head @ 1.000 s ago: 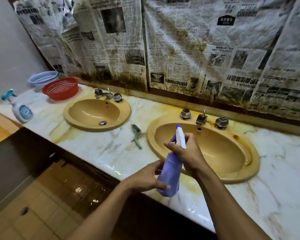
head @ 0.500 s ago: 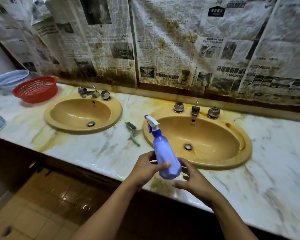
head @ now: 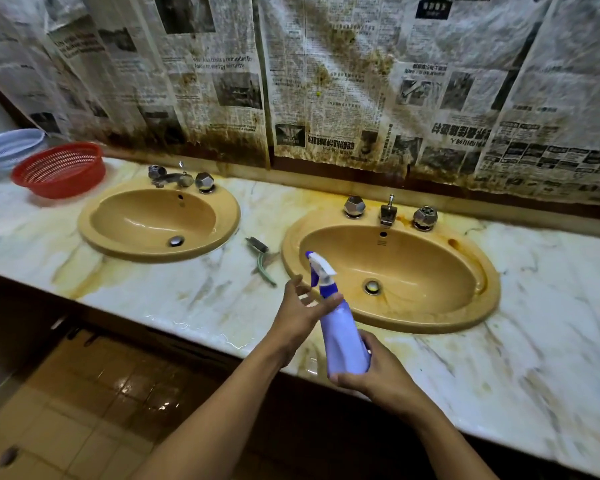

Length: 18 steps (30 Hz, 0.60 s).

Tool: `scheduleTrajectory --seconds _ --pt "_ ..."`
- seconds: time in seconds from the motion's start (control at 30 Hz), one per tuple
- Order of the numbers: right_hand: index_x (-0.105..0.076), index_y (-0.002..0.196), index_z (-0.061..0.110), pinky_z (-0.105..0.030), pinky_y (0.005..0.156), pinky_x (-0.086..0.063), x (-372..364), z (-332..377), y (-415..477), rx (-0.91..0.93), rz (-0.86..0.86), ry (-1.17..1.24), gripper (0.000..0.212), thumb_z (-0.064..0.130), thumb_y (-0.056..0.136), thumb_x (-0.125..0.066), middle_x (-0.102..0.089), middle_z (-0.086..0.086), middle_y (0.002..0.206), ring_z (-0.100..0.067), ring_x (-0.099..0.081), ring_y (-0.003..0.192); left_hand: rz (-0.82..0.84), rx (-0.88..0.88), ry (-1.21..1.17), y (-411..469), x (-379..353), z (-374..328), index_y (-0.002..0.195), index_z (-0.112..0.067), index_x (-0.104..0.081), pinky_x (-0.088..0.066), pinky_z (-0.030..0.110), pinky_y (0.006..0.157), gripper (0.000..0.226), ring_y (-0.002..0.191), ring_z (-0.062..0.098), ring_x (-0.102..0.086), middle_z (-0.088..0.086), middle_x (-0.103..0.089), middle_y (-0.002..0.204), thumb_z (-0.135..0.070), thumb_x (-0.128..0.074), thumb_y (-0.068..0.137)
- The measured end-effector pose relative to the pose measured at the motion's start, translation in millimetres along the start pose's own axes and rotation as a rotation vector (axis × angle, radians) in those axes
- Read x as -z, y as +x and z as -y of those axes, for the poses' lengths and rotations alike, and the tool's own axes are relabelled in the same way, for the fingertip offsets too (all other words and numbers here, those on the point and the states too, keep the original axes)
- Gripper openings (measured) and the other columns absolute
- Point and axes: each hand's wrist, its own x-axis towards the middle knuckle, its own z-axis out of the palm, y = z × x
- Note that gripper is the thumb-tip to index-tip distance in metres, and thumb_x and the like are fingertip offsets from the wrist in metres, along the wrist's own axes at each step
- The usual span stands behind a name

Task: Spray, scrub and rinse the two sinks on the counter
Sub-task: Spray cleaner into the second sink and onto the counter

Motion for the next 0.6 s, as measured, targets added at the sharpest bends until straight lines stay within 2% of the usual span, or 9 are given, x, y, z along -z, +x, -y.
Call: scheduleTrajectory --seconds 0.07,0.13,0.2,0.3,0.43,0.5,0.6 --pt "-0.052 0.129 0.04 -0.023 0.085 -0.054 -3 -6 -4 -0.03 0.009 -0.023 0.075 0.041 0.063 -0.088 -0.064 0.024 0.12 0.007 -0.064 0.102 0.04 -0.007 -0.055 10 -8 -1 0.111 -0.017 -0.058 -0.047 0.025 0.085 0.054 0.102 0.011 -0.064 -0.01 -0.064 0.104 -0.042 -0.089 0.075" --pt "-0.054 0.125 0.039 -0.027 0.086 -0.055 -5 -10 -6 -0.05 0.018 -0.063 0.072 0.046 0.061 -0.085 -0.065 0.021 0.118 0.003 -0.063 0.103 0.0 0.026 -0.059 14 -20 1 0.09 -0.014 -0.058 -0.045 0.027 0.074 0.042 0.08 0.013 -0.059 -0.004 -0.059 0.082 -0.039 -0.088 0.076" --pt "-0.056 0.12 0.037 -0.025 0.082 -0.053 -4 -12 -6 -0.057 0.03 -0.094 0.067 0.048 0.06 -0.084 -0.065 0.019 0.114 0.002 -0.063 0.1 -0.149 0.083 -0.032 18 -30 5 0.084 -0.014 -0.058 -0.044 0.027 0.066 0.028 0.072 0.015 -0.058 -0.004 -0.059 0.075 -0.029 -0.081 0.086" --pt "-0.059 0.116 0.037 -0.025 0.08 -0.054 -1 -13 -9 -0.066 0.049 -0.093 0.062 0.048 0.06 -0.083 -0.068 0.017 0.112 0.002 -0.065 0.097 -0.309 0.138 0.038 18 -40 7 0.082 -0.013 -0.055 -0.04 0.03 0.063 0.015 0.07 0.019 -0.053 -0.002 -0.055 0.074 -0.022 -0.064 0.091" --pt "-0.057 0.119 0.037 -0.028 0.083 -0.055 -2 -17 -16 -0.072 0.045 -0.09 0.066 0.05 0.059 -0.082 -0.067 0.016 0.113 0.001 -0.064 0.1 -0.294 0.135 0.062 16 -45 7 0.08 -0.007 -0.057 -0.044 0.031 0.064 0.02 0.069 0.022 -0.057 0.006 -0.06 0.072 -0.026 -0.062 0.081" --pt "-0.056 0.122 0.036 -0.026 0.082 -0.053 -1 -18 -18 -0.069 0.039 -0.088 0.07 0.052 0.058 -0.081 -0.066 0.017 0.115 0.001 -0.063 0.101 -0.245 0.134 -0.004 15 -48 8 0.088 -0.004 -0.061 -0.048 0.032 0.068 0.036 0.071 0.021 -0.06 0.009 -0.066 0.078 -0.034 -0.065 0.07" --pt "-0.056 0.121 0.037 -0.027 0.081 -0.053 2 -19 -20 -0.078 0.039 -0.09 0.07 0.052 0.057 -0.08 -0.066 0.016 0.114 0.0 -0.064 0.1 -0.202 0.176 -0.089 19 -50 12 0.093 -0.012 -0.058 -0.046 0.031 0.07 0.042 0.072 0.019 -0.057 0.003 -0.062 0.082 -0.043 -0.073 0.068"
